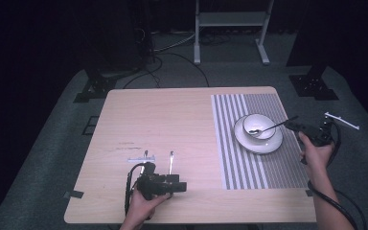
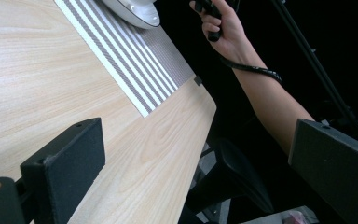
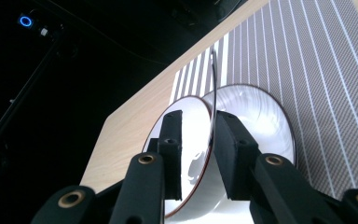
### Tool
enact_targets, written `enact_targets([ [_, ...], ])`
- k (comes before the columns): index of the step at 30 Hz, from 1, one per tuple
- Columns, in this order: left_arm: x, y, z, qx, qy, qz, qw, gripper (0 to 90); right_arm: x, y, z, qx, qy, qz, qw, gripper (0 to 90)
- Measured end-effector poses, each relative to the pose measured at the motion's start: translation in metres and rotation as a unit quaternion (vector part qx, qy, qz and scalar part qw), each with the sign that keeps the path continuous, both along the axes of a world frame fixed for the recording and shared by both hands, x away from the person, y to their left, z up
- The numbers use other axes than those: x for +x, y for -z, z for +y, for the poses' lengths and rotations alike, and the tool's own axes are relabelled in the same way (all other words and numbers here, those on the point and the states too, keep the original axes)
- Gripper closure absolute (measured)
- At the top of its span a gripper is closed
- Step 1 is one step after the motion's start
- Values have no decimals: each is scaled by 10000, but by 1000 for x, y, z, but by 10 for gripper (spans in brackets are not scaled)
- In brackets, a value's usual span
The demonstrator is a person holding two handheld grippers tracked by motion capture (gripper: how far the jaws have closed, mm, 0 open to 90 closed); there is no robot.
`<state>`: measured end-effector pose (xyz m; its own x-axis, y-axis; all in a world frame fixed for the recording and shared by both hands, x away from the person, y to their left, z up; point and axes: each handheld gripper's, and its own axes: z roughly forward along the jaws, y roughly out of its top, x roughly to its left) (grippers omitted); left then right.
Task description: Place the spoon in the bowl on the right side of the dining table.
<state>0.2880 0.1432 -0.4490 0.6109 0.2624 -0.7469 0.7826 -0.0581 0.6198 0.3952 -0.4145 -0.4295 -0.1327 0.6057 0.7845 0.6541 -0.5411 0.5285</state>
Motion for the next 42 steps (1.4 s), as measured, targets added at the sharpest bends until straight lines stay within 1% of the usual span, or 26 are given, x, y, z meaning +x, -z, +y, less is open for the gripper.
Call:
enact_targets([
  [3, 0, 0, 0, 0, -1, -18, 10000, 23, -3, 1, 0, 14, -40, 18, 10000, 710],
  [4, 0, -1, 1, 0, -18, -14, 10000, 23, -5, 2, 0, 45, -63, 1, 10000, 707],
  [7, 0, -1, 2, -11, -34, -18, 10000, 23, -6, 3, 1, 32, -106, -20, 9999, 705],
  [10, 0, -2, 2, -8, -45, -29, 10000, 23, -9, 5, 5, 72, -209, -49, 9997, 697],
  [13, -1, -2, 2, -6, -43, -33, 10000, 23, -12, 5, 7, 112, -235, -88, 9996, 690],
  [16, -2, -2, 2, -1, -10, -41, 10000, 23, -18, 6, 14, 176, -332, -176, 9991, 662],
  [20, -3, -3, 1, -8, 11, -66, 10000, 23, -22, 6, 18, 164, -397, -208, 9989, 646],
  [22, -3, -4, 1, -9, 10, -82, 10000, 23, -24, 5, 20, 216, -452, -246, 9984, 625],
  [27, -2, -3, 2, 4, 8, -79, 10000, 23, -27, 4, 25, 211, -545, -280, 9979, 590],
  [28, -2, -3, 2, 4, 7, -80, 10000, 23, -29, 3, 27, 243, -586, -314, 9975, 576],
  [32, -2, -3, 1, -6, 8, -65, 10000, 23, -32, 4, 31, 251, -656, -343, 9969, 562],
  [38, -2, -2, 1, -4, 5, -46, 10000, 23, -42, 7, 40, 329, -826, -397, 9952, 533],
  [42, -2, -3, 1, -10, 8, -44, 10000, 23, -46, 9, 44, 312, -888, -424, 9947, 521],
])
